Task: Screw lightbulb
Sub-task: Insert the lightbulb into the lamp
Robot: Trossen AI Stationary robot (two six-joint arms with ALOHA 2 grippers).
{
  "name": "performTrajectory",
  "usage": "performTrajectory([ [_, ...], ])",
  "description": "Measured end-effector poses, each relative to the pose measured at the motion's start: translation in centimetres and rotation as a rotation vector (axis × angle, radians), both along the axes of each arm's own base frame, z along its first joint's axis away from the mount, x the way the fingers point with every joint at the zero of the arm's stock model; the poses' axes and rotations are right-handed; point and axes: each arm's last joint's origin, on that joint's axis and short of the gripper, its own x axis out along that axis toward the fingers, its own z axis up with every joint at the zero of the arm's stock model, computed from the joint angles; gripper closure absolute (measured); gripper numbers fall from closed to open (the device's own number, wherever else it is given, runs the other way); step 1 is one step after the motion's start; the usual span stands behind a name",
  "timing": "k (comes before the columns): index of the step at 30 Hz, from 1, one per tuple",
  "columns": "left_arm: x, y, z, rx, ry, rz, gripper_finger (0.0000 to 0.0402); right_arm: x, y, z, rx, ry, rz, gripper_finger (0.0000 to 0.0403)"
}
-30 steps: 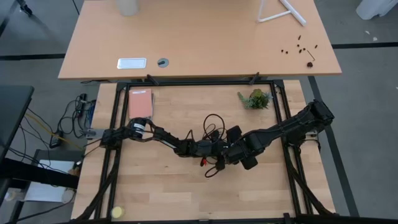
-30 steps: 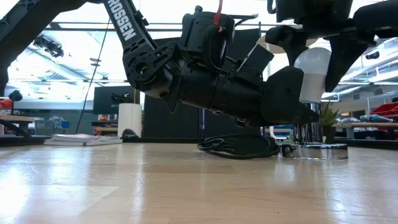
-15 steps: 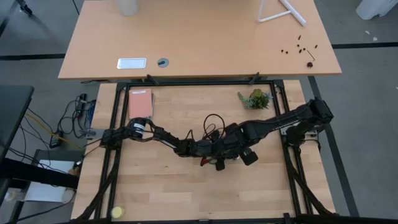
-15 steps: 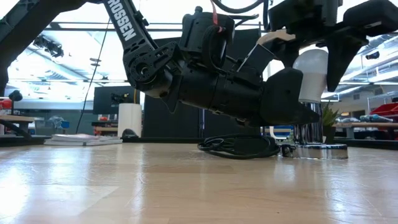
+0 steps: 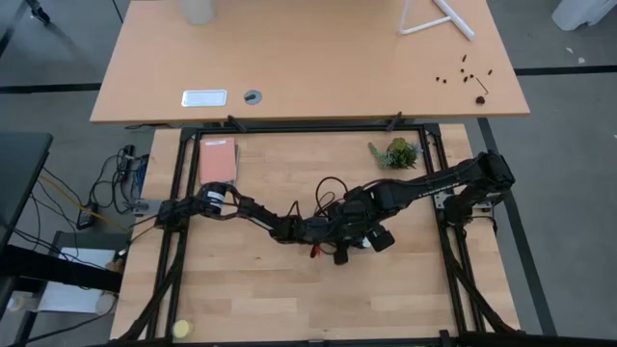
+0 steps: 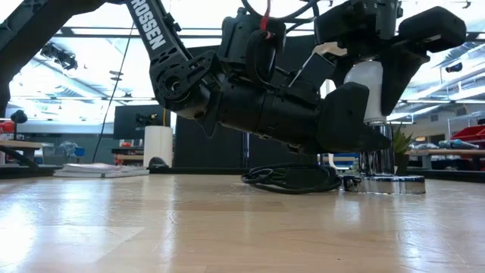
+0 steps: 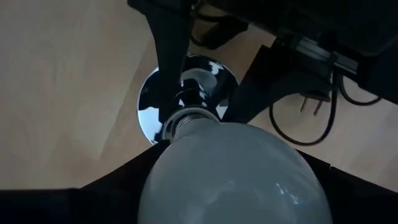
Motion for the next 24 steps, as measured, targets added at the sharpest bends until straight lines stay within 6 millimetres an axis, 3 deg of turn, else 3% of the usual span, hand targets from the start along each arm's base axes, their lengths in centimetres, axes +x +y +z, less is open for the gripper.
performTrajectory([
  [24,0.0,-0.1,0.0,-0.010,0.003,-0.003,0.0208,-0.9,2.4,-1.0,-0.040,-0.006,-0.114,0.0137],
])
